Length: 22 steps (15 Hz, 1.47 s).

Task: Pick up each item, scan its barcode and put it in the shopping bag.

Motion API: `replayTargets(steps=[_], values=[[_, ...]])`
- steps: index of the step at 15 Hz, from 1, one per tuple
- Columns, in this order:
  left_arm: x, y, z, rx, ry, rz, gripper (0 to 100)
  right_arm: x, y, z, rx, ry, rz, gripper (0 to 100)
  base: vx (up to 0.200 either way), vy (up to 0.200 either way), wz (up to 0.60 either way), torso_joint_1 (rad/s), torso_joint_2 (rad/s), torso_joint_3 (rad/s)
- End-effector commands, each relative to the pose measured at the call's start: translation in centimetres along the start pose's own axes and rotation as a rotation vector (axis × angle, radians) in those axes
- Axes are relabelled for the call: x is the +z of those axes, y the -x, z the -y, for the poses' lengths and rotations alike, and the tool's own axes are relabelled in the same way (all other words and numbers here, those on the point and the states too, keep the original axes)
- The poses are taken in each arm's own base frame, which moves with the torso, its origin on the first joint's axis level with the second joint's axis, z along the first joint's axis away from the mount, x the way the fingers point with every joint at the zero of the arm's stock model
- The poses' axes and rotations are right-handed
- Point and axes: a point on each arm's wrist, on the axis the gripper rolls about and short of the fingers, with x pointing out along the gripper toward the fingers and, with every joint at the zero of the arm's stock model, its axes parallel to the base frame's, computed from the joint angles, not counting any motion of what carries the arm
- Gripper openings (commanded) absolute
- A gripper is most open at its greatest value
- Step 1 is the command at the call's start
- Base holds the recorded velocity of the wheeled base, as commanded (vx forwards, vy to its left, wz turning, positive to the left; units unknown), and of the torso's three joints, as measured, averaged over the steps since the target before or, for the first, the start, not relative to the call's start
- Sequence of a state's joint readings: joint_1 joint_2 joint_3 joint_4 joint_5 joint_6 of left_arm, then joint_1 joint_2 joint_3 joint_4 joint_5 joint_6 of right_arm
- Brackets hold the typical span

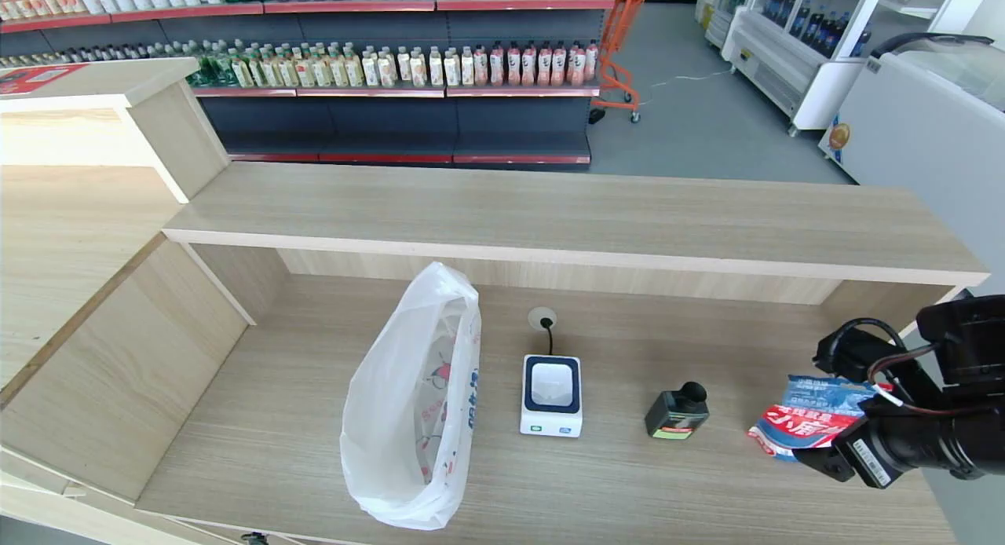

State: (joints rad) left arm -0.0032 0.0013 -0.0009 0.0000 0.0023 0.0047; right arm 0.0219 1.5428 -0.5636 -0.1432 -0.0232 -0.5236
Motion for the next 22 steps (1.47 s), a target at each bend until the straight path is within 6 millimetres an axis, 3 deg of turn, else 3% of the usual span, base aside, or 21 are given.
replayTargets(steps=[1, 4, 5, 10, 15, 22], values=[[0.0, 0.0, 0.0, 0.001, 0.0, -0.001, 100, -0.8, -3.0, -1.0, 0.091, 0.038, -0.069, 100, 0.0, 0.0, 0.0, 0.0, 0.0, 0.0], [0.0, 0.0, 0.0, -0.001, 0.0, -0.001, 100, -0.4, -4.3, -1.8, 0.119, 0.068, -0.052, 100, 0.0, 0.0, 0.0, 0.0, 0.0, 0.0], [0.0, 0.0, 0.0, 0.001, 0.0, -0.001, 100, 0.1, -5.9, -2.1, 0.119, 0.082, -0.024, 100, 0.0, 0.0, 0.0, 0.0, 0.0, 0.0], [0.0, 0.0, 0.0, 0.001, 0.0, 0.0, 100, 0.8, -9.0, -3.5, 0.137, 0.117, 0.015, 100, 0.0, 0.0, 0.0, 0.0, 0.0, 0.0], [0.0, 0.0, 0.0, 0.001, 0.0, -0.001, 100, 1.8, -10.6, -4.0, 0.24, 0.126, 0.106, 100, 0.0, 0.0, 0.0, 0.0, 0.0, 0.0], [0.0, 0.0, 0.0, 0.001, 0.0, -0.001, 100, 3.3, -13.0, -4.1, 0.22, 0.17, 0.172, 100, 0.0, 0.0, 0.0, 0.0, 0.0, 0.0]])
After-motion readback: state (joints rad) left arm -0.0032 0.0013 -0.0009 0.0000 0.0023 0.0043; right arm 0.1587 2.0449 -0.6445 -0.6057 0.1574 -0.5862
